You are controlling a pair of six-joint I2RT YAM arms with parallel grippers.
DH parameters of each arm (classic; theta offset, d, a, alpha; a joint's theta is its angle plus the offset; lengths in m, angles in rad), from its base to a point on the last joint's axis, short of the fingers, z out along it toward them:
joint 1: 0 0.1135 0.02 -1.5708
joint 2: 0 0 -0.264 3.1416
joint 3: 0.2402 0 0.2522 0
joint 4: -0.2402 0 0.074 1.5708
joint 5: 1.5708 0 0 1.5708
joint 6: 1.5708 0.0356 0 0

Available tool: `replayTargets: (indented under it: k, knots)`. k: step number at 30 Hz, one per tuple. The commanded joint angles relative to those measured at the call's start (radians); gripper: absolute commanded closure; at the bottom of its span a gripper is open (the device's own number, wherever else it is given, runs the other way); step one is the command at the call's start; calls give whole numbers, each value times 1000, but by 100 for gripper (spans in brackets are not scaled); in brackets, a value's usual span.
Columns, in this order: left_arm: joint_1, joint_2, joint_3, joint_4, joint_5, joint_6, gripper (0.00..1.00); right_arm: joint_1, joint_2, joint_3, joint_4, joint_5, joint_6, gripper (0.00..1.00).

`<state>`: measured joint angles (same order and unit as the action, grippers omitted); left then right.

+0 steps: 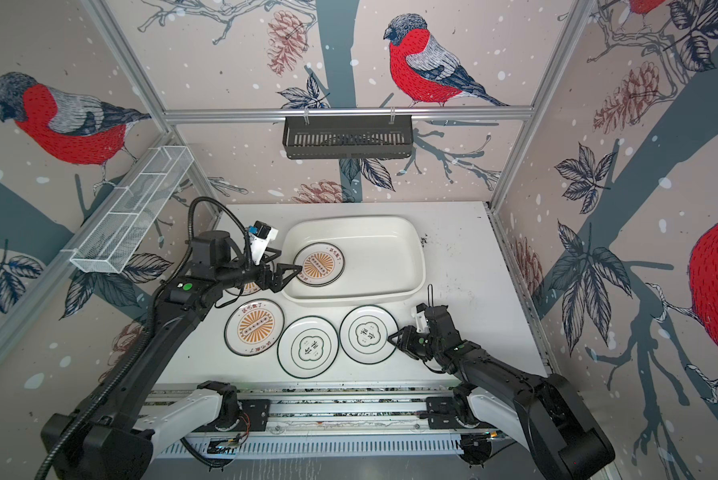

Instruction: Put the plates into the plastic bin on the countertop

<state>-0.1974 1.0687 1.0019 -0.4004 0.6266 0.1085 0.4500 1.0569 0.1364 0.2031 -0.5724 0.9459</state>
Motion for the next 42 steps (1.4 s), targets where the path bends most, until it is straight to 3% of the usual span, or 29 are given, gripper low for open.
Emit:
replayTargets:
  k: [1,21,42]
  knots:
    - [0,-6,1,34,6,9,2,1,16,0,0,24,-2,64]
    - [0,-13,-22,38,17,3,2,-6,84,-27,57,63,2,77]
    - [1,-14,-20,40,19,-3,2,-47,34,-48,39,51,-15,92]
